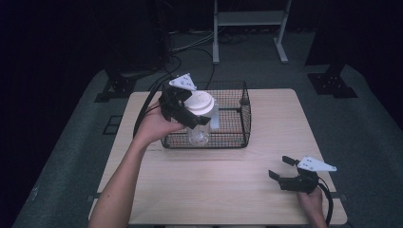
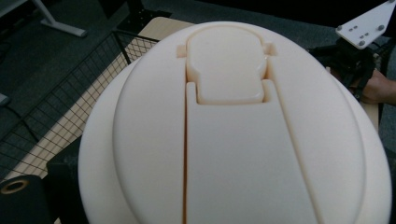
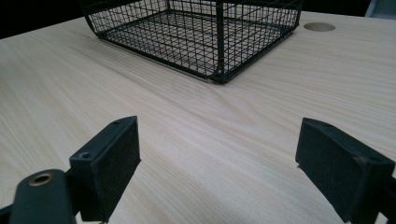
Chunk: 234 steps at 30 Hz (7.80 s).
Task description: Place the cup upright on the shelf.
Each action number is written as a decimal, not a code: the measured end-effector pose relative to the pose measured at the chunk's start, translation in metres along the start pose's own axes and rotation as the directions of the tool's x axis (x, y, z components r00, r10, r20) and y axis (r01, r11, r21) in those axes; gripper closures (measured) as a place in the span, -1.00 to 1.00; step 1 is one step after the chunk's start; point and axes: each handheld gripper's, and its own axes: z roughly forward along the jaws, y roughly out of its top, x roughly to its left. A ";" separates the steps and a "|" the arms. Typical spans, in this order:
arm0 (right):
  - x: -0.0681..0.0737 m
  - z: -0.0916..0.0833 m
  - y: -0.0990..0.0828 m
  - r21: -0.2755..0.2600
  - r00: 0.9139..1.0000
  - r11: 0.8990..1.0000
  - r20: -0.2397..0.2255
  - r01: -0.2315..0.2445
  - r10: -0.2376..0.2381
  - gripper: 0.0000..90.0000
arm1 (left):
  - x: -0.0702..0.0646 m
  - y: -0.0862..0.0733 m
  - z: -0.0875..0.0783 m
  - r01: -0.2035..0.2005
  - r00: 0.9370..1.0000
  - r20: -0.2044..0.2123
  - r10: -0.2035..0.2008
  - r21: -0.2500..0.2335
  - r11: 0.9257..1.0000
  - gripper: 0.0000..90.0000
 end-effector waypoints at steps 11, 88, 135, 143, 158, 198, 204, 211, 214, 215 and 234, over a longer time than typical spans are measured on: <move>0.000 0.000 0.000 -0.004 1.000 1.000 -0.004 -0.003 0.003 -0.72 | 0.018 0.018 0.006 0.007 1.000 -0.005 -0.007 0.007 1.000 -0.89; -0.001 -0.001 0.000 -0.010 1.000 1.000 -0.014 -0.010 0.009 -0.72 | 0.090 -0.004 0.117 0.180 0.983 -0.049 -0.175 0.128 0.975 -0.89; -0.002 -0.001 0.000 -0.015 1.000 1.000 -0.020 -0.017 0.016 -0.72 | 0.087 -0.048 0.138 0.205 0.977 -0.094 -0.194 0.128 0.970 -0.89; -0.001 -0.001 0.000 -0.010 1.000 1.000 -0.019 -0.013 0.013 -0.72 | 0.081 -0.046 0.138 0.181 0.981 -0.105 -0.166 0.152 0.972 -0.90; 0.000 0.000 0.000 -0.002 1.000 1.000 -0.015 -0.005 0.005 -0.72 | 0.080 -0.053 0.134 0.180 0.980 -0.103 -0.168 0.124 0.976 -0.93; 0.000 0.001 0.000 0.007 1.000 1.000 -0.010 0.000 0.000 -0.72 | 0.074 -0.048 0.094 0.163 0.981 -0.115 -0.159 0.031 0.986 -1.00; 0.000 0.001 0.000 0.008 1.000 1.000 -0.010 0.000 0.000 -0.72 | 0.072 -0.049 0.085 0.155 0.980 -0.127 -0.152 0.016 0.988 -1.00; 0.001 0.001 0.000 0.009 1.000 1.000 -0.009 0.002 -0.002 -0.72 | 0.072 -0.057 0.075 0.161 0.977 -0.140 -0.158 0.013 0.987 -1.00; 0.001 0.001 0.000 0.011 1.000 1.000 -0.009 0.002 -0.001 -0.72 | 0.070 -0.059 0.069 0.161 0.976 -0.152 -0.158 0.013 0.987 -1.00; 0.001 0.001 0.000 0.011 1.000 1.000 -0.009 0.001 -0.001 -0.72 | 0.069 -0.059 0.068 0.157 0.976 -0.155 -0.153 0.015 0.988 -1.00; 0.001 0.001 0.000 0.011 1.000 1.000 -0.006 0.005 -0.005 -0.72 | 0.049 -0.070 0.040 0.128 0.978 -0.164 -0.129 -0.019 0.992 -1.00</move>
